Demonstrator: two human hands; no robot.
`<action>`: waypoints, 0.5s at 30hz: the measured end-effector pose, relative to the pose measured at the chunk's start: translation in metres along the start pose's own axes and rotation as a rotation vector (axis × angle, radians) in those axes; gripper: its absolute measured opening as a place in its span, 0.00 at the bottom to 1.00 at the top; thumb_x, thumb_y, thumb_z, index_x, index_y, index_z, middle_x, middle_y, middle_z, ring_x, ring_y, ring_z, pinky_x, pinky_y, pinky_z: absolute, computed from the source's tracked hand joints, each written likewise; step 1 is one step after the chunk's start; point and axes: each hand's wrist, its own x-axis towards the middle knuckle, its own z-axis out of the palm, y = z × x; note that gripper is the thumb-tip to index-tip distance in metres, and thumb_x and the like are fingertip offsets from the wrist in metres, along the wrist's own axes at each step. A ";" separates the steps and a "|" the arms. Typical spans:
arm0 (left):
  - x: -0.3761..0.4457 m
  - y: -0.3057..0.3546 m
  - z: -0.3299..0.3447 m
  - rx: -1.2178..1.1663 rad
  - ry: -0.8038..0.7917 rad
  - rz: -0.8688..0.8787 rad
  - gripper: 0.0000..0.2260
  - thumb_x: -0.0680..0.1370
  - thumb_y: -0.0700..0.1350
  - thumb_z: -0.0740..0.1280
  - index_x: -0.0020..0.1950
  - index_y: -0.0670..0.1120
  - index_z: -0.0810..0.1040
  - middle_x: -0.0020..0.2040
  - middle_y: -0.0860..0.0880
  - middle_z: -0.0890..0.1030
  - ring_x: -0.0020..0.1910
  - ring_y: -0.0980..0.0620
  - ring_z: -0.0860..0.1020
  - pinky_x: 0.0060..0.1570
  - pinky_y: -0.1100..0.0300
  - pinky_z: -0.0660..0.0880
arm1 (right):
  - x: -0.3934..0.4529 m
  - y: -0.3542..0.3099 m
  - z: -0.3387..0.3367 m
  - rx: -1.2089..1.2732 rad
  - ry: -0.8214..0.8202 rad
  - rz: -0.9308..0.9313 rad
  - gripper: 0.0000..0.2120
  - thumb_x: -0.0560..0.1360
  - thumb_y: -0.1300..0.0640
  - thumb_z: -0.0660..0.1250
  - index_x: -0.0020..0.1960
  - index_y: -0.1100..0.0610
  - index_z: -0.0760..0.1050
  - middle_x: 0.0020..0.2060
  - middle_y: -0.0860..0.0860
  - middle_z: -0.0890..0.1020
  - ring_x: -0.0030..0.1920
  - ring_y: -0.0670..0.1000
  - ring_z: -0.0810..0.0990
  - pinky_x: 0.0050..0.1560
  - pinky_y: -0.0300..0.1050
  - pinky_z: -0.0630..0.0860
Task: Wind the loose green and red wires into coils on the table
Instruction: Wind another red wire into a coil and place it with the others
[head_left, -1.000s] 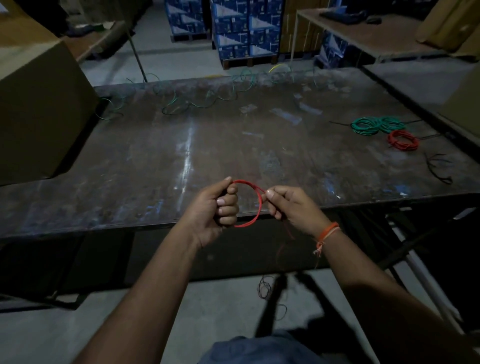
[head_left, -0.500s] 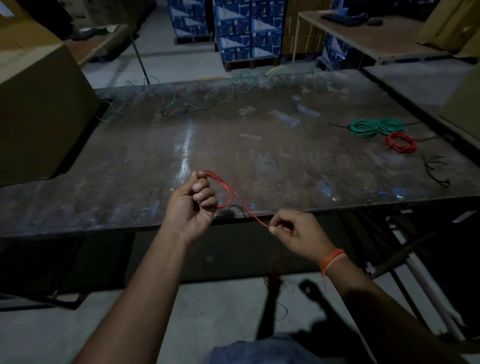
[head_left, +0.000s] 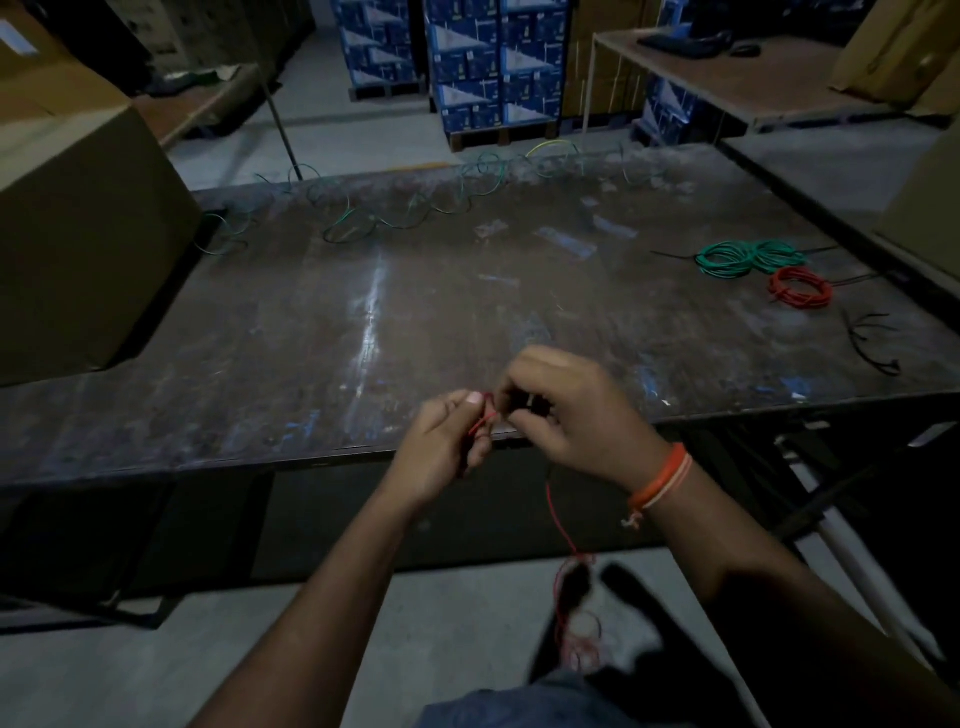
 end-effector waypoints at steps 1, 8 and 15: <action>-0.001 0.001 0.000 -0.028 -0.007 -0.024 0.15 0.84 0.47 0.56 0.41 0.43 0.73 0.24 0.48 0.64 0.22 0.53 0.60 0.24 0.64 0.57 | 0.003 0.006 -0.002 0.027 0.027 0.043 0.06 0.71 0.65 0.74 0.46 0.60 0.78 0.41 0.51 0.78 0.42 0.50 0.77 0.42 0.41 0.74; -0.005 0.003 -0.002 -0.356 -0.053 -0.174 0.12 0.81 0.46 0.58 0.39 0.44 0.74 0.26 0.52 0.58 0.23 0.57 0.54 0.25 0.65 0.52 | -0.005 0.043 0.027 0.614 -0.212 0.478 0.10 0.82 0.62 0.64 0.60 0.63 0.79 0.53 0.53 0.83 0.53 0.46 0.81 0.57 0.38 0.74; -0.008 0.004 0.000 -0.085 0.051 -0.139 0.14 0.83 0.43 0.56 0.37 0.46 0.69 0.28 0.48 0.59 0.24 0.55 0.55 0.22 0.67 0.54 | -0.014 0.042 0.046 1.032 -0.189 0.646 0.13 0.80 0.53 0.61 0.43 0.62 0.73 0.31 0.52 0.72 0.35 0.48 0.74 0.42 0.39 0.73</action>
